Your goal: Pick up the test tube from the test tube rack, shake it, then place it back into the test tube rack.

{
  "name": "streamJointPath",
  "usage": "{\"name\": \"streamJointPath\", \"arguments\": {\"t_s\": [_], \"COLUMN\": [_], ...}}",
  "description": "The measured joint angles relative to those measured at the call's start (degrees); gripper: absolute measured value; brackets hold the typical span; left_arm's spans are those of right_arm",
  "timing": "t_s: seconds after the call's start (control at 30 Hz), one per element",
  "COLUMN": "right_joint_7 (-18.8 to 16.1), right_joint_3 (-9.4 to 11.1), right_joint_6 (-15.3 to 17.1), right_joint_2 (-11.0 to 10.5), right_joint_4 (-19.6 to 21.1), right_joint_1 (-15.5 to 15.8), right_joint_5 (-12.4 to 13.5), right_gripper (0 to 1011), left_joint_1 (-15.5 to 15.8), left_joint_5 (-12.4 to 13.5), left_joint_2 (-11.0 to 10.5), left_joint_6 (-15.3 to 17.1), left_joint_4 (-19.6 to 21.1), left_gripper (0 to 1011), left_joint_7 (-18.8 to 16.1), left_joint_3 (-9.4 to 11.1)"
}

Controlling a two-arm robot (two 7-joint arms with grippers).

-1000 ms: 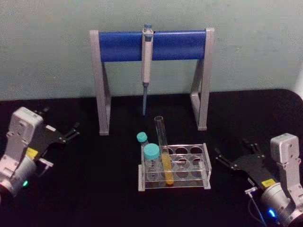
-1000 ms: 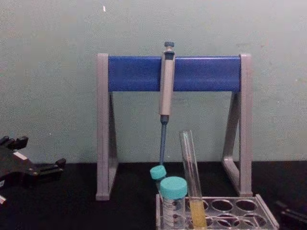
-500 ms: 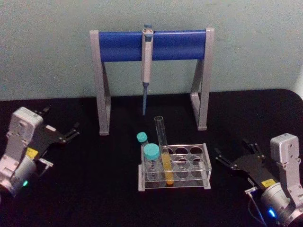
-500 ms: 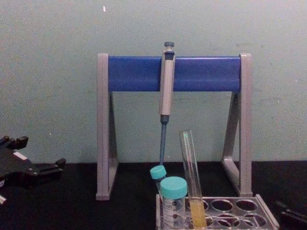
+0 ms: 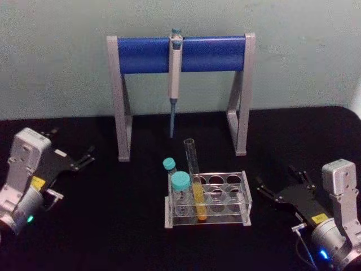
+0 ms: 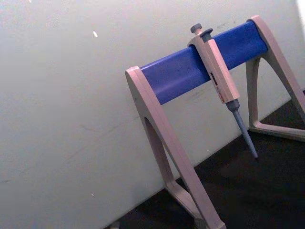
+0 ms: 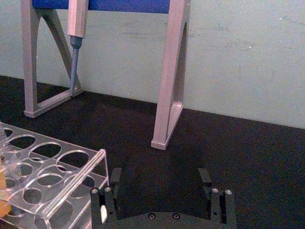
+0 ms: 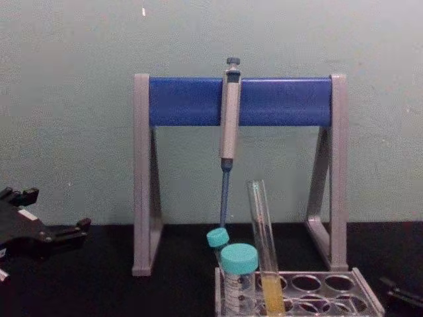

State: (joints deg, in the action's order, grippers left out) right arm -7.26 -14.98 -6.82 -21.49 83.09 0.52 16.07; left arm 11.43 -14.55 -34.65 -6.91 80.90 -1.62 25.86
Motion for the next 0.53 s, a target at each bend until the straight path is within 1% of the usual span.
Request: {"name": "streamJointPath", "arguments": {"t_s": [0.53], "right_joint_7": [0.00], "right_joint_3": [0.00], "right_joint_6": [0.00], "right_joint_2": [0.00], "right_joint_4": [0.00], "right_joint_1": [0.00], "right_joint_5": [0.00], "right_gripper": [1000], "left_joint_1": [0.00], "left_joint_5": [0.00], "left_joint_2": [0.00], "left_joint_6": [0.00], "left_joint_4": [0.00], "left_gripper": [1001], "left_joint_7": [0.00], "left_joint_3": [0.00]}}
